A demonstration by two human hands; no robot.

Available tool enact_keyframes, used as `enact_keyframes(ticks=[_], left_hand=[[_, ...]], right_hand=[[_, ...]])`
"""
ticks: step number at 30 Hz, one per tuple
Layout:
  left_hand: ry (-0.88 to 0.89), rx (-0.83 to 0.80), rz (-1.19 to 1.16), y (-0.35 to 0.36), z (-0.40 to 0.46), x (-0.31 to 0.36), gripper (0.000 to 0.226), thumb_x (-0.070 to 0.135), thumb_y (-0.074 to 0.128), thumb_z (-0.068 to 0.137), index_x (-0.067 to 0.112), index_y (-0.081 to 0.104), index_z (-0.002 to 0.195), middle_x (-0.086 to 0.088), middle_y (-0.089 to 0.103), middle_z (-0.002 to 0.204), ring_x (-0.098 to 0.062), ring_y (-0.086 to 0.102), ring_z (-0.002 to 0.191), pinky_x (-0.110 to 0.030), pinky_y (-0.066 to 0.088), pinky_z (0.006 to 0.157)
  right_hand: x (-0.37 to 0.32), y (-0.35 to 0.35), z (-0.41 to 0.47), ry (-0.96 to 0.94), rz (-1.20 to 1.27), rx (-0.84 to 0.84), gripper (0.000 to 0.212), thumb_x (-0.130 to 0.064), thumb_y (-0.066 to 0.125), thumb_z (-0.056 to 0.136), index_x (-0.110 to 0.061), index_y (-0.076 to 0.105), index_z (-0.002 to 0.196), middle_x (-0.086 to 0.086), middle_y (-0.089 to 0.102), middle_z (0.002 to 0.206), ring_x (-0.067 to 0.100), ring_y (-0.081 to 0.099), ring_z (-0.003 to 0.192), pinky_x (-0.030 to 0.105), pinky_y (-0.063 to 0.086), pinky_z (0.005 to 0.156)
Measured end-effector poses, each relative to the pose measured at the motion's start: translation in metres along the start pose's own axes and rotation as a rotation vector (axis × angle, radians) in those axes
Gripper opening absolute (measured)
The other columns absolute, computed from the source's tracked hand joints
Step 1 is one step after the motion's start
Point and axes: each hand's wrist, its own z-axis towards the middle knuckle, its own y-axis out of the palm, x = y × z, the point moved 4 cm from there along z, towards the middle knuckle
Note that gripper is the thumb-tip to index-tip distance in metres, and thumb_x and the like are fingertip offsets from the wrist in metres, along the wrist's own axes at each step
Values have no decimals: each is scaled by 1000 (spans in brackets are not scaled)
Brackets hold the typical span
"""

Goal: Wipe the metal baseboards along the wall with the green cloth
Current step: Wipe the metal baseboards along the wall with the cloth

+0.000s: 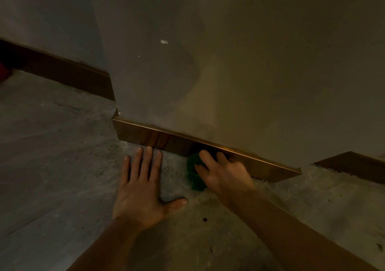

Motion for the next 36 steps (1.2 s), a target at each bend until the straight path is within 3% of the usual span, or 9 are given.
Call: enact_keyframes(ticks=[5,11,16,23,25,28,30,32,36], left_hand=[[6,7,-6,0,0,-1,130,102,31,67,15,1,159,-14,0,167,-32,-9,154,-62,9,121],[7,7,-13,-1,0,0,131,102,30,66,17,-4,159,-13,-5,168,-30,-13,153,-61,4,122],[4,12,-29,0,0,0,130,102,33,66,17,-3,159,-13,-3,168,-31,-11,153,-61,4,122],[-3,-63,-84,-3,5,-6,132,106,24,60,23,-15,156,-11,-16,166,-27,-26,150,-56,-10,122],[28,-72,-174,-13,4,-5,130,105,29,60,28,-9,158,-9,-3,168,-27,-13,152,-54,-8,123],[171,-128,-392,-31,-2,16,122,98,52,59,47,-3,155,8,18,162,-17,17,146,-48,18,119],[282,-199,-488,-37,-6,41,121,92,63,58,56,-6,151,26,18,154,-5,21,140,-38,26,113],[370,-207,-481,-40,-8,64,116,83,69,62,59,-4,149,30,24,148,1,26,135,-30,27,110],[487,-129,-462,-50,-5,88,68,56,73,79,49,40,139,20,57,133,-1,51,123,-36,44,106]], right_hand=[[17,4,-25,141,36,-40,32,-10,76,70,-19,70,101,10,55,120,30,59,79,30,34,39],[27,10,-43,267,109,-59,32,-11,71,79,-21,65,109,10,47,131,30,58,94,36,51,48],[33,11,-61,413,158,-21,32,-10,76,72,-19,70,102,13,57,117,33,62,82,36,50,43],[28,16,-87,687,527,64,51,-21,72,74,-41,56,118,-9,43,121,22,61,91,36,56,67],[23,16,-90,744,722,129,49,-18,73,72,-44,60,112,-18,45,112,15,58,95,34,55,73],[15,16,-92,719,984,195,41,-16,76,73,-43,66,103,-20,52,107,5,57,97,31,53,82],[11,13,-91,647,1142,206,43,-11,78,72,-41,66,102,-19,57,107,2,59,98,28,53,85],[8,7,-92,571,1318,222,50,-6,79,70,-39,62,103,-17,62,106,1,61,99,28,54,85],[11,9,-100,550,1450,192,61,-7,83,68,-32,48,111,-12,59,108,5,61,99,31,54,86]])
